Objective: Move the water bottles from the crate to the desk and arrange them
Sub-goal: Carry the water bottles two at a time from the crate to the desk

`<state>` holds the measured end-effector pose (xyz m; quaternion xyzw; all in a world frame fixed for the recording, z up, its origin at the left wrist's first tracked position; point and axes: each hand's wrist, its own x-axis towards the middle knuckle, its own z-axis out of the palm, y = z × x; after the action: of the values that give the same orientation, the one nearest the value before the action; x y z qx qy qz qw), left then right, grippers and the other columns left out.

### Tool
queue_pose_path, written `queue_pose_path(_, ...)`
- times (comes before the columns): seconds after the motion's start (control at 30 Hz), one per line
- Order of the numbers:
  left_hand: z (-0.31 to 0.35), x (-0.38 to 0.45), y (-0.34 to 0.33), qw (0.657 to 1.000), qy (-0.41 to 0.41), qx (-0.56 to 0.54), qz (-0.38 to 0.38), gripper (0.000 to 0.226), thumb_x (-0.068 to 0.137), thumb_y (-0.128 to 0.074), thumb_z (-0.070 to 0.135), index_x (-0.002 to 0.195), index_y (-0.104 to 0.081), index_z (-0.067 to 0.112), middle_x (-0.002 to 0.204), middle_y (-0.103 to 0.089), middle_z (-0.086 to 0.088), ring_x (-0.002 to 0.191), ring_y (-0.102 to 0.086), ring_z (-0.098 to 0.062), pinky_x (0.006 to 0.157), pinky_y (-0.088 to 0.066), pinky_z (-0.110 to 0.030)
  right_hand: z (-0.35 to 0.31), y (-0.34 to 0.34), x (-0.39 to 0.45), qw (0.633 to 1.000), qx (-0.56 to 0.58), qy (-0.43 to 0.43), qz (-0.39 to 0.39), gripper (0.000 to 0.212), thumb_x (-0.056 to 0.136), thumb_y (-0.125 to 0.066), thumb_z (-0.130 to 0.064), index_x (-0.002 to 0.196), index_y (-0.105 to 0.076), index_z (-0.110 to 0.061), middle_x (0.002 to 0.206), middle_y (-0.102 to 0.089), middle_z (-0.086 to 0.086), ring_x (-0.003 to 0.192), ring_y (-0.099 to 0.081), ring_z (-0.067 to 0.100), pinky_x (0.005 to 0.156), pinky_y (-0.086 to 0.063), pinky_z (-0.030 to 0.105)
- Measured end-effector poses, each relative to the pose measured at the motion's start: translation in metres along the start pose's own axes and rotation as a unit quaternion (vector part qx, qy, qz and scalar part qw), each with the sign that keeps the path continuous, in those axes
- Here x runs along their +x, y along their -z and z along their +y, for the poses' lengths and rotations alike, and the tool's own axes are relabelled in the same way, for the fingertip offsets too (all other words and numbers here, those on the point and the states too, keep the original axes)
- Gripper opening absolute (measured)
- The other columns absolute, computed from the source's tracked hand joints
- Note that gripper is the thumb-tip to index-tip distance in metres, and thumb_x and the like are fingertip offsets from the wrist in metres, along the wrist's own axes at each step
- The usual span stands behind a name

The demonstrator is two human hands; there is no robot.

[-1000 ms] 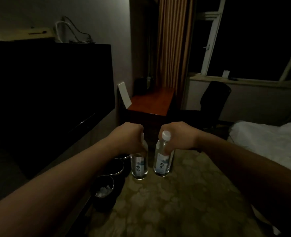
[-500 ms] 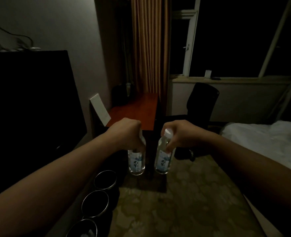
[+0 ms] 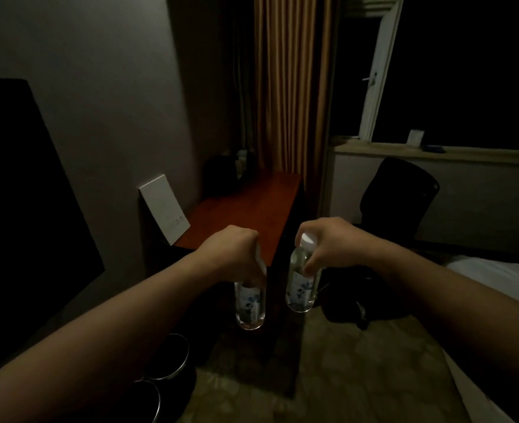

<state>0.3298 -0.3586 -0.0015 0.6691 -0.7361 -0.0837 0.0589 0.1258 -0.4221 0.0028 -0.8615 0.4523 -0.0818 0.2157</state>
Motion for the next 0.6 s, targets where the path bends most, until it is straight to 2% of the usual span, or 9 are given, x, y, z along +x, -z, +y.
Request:
queue_pose_path(0.13,0.022,0.079,0.001,0.999,0.049,-0.020,0.008,0.062,0.066,-0.086,0.041,0.113,-0.055,0.015,0.110,-0.060,0.001,0.098,-0.059,-0.019,0.084,-0.057,-0.040,0.047,0.044,0.056,0.998,-0.019,0.051,-0.028,0.051,0.068,-0.087,-0.028,0.110,-0.058,-0.030,0.108,-0.055,-0.011,0.096,-0.057,0.009,0.070,-0.051,0.024)
queue_pose_path(0.27,0.029,0.143,0.004,0.995,0.081,-0.051,0.010,0.046,0.066,-0.086,0.039,0.093,-0.053,0.023,0.092,-0.058,0.005,0.081,-0.058,-0.013,0.074,-0.058,-0.035,0.083,0.079,0.111,0.995,-0.014,0.086,-0.042,0.050,0.070,-0.086,-0.025,0.111,-0.058,-0.028,0.108,-0.055,-0.010,0.097,-0.056,0.010,0.069,-0.048,0.022)
queue_pose_path(0.43,0.011,0.220,0.004,0.993,0.107,-0.041,0.017,0.044,0.068,-0.085,0.041,0.092,-0.052,0.024,0.090,-0.057,0.006,0.078,-0.057,-0.011,0.061,-0.048,-0.024,0.120,0.094,0.188,0.992,-0.014,0.109,-0.056,0.051,0.069,-0.086,-0.024,0.111,-0.058,-0.027,0.106,-0.055,-0.010,0.095,-0.057,0.009,0.071,-0.052,0.023)
queue_pose_path(0.6,-0.028,0.300,0.001,0.991,0.127,-0.032,0.024,0.044,0.067,-0.086,0.041,0.086,-0.051,0.024,0.087,-0.058,0.005,0.074,-0.055,-0.010,0.056,-0.042,-0.022,0.150,0.098,0.288,0.989,-0.022,0.123,-0.082,0.051,0.068,-0.087,-0.025,0.109,-0.059,-0.028,0.107,-0.058,-0.009,0.096,-0.060,0.011,0.074,-0.059,0.028)
